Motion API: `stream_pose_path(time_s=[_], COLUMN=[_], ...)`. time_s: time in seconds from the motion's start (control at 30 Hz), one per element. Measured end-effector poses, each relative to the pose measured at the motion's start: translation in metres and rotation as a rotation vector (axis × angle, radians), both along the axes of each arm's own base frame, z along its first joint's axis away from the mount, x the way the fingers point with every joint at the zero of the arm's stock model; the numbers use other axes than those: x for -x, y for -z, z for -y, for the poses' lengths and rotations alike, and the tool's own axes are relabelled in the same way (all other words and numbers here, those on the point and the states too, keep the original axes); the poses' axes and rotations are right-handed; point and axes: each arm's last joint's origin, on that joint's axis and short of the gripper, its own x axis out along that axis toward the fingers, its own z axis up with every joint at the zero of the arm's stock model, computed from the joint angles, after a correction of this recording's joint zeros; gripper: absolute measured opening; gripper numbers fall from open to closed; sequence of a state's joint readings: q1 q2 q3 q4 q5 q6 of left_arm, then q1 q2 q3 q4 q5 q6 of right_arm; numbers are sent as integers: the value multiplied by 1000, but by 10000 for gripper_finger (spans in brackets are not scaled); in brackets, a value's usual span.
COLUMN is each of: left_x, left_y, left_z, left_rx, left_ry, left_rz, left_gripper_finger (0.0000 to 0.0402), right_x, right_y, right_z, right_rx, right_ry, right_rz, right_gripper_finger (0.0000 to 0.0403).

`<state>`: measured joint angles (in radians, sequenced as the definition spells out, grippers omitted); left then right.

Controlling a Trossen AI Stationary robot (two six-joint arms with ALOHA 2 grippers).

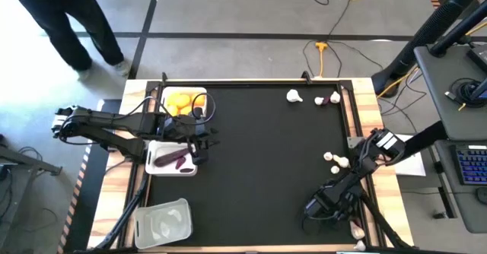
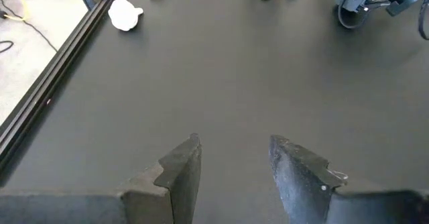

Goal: Sort produce into baskets
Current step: Put the eggplant into the bottom white bin

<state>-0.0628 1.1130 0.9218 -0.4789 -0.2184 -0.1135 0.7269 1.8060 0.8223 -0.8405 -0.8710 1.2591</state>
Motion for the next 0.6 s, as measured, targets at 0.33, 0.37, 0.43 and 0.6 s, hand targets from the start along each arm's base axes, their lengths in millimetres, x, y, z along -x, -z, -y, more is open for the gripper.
stream_pose_path(time_s=[0.33, 0.37, 0.43, 0.6], left_x=[-1, -1, -1, -1], left_y=[-1, -1, -2, -8], left_z=[0, 0, 0, 0], left_rx=[-1, -1, -1, 0], left_ry=[2, 2, 2, 3], left_rz=[17, 19, 21, 33], left_gripper_finger=[159, 159, 159, 159], right_x=[-21, -27, -41, -83], right_y=[-30, -35, -46, -71], right_z=[18, 20, 24, 42], right_rx=[107, 116, 133, 232], right_ry=[49, 59, 81, 83], right_rz=[114, 155, 243, 520], right_gripper_finger=[47, 47, 47, 47])
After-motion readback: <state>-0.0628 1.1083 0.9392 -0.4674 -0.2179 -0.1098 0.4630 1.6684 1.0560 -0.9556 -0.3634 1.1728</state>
